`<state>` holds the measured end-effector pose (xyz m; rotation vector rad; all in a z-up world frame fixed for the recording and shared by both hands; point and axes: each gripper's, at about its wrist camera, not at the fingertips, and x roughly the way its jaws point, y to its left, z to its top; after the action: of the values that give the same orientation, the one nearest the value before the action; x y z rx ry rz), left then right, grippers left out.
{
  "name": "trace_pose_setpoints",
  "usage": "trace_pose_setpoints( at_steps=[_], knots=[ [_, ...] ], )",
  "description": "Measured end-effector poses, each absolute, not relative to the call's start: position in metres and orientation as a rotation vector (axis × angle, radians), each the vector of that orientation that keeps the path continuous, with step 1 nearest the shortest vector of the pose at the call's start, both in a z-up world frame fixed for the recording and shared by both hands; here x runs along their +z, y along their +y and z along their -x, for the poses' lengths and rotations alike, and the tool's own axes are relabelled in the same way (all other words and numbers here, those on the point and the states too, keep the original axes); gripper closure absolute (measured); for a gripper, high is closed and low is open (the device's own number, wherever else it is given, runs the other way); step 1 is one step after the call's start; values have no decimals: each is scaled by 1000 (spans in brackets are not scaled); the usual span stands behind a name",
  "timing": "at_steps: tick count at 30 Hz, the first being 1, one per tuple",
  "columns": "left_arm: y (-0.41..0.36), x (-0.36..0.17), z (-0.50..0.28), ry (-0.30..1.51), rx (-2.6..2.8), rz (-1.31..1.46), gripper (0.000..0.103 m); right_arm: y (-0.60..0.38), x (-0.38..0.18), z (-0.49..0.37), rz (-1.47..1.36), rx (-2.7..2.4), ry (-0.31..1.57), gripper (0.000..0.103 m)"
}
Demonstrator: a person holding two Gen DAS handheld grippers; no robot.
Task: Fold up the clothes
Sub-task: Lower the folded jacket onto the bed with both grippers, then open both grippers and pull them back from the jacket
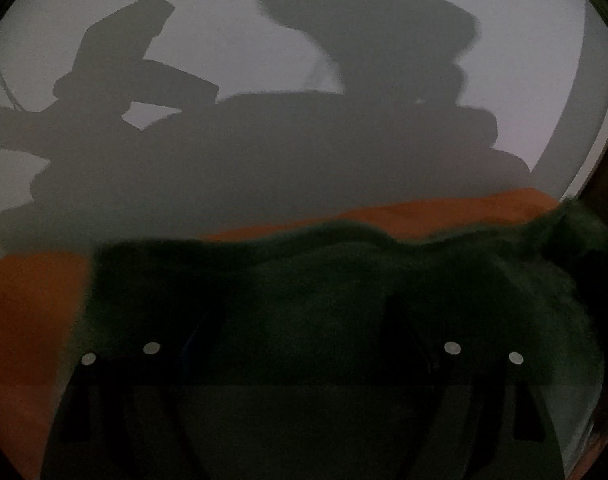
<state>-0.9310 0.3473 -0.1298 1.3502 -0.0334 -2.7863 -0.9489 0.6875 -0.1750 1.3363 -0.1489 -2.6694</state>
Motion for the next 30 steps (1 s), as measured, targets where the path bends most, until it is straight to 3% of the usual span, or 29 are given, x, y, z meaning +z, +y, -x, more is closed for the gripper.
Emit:
trace_pose_setpoints(
  at_steps=[5, 7, 10, 17, 20, 27, 29, 30],
  knots=[
    [289, -114, 899, -173, -2627, -1221, 18, 735, -175, 947, -1325, -2679, -246, 103],
    [261, -133, 892, -144, -2587, -1362, 18, 743, -182, 950, -1322, -2657, -337, 103],
    [230, -138, 871, 75, -2615, -1484, 18, 752, -177, 948, -1298, -2663, -496, 103],
    [259, -78, 800, 116, -2749, -1546, 18, 693, -95, 880, -1397, -2721, -225, 102],
    [275, -55, 761, 246, -2737, -1665, 18, 656, -76, 850, -1542, -2620, -236, 101],
    [273, -25, 717, 211, -2629, -1819, 18, 566, -21, 778, -1614, -2510, -271, 100],
    [260, -15, 701, 214, -2621, -1855, 18, 540, -3, 754, -1595, -2500, -236, 82],
    [257, -12, 698, 201, -2623, -1864, 18, 530, 2, 743, -1587, -2508, -228, 53]
  ],
)
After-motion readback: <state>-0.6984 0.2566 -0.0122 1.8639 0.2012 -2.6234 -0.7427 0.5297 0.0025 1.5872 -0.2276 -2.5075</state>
